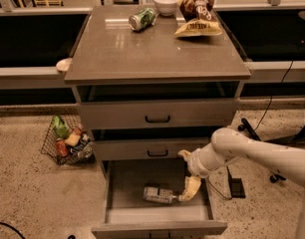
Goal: Pick blue plastic bottle from bottom drawer and place on counter
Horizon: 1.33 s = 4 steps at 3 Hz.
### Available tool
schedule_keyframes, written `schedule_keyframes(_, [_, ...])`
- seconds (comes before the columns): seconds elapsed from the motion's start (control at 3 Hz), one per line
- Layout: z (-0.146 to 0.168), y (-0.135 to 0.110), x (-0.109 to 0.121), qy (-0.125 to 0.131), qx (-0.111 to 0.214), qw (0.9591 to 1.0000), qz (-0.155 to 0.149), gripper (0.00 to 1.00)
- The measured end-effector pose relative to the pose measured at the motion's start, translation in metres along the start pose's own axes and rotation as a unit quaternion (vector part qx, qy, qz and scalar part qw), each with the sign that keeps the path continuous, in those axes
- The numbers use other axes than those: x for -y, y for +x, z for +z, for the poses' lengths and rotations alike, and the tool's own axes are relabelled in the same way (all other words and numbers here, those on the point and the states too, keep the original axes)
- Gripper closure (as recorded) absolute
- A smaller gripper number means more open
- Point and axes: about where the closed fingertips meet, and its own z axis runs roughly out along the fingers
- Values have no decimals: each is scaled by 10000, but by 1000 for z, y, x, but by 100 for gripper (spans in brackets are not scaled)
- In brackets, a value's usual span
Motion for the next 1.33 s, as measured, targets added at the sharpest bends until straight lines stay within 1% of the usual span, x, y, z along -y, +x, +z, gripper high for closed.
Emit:
schedule_keyframes(0.33, [39,20,11,-26,31,10000,-49,0])
schedule_keyframes(0.67, [86,36,16,-212,170,9996,-45,0])
schedule_keyframes(1.0, [86,36,16,-212,171,9996,-45,0])
schedule_keyframes(1.33, [128,49,27,-473,326,9983,33,0])
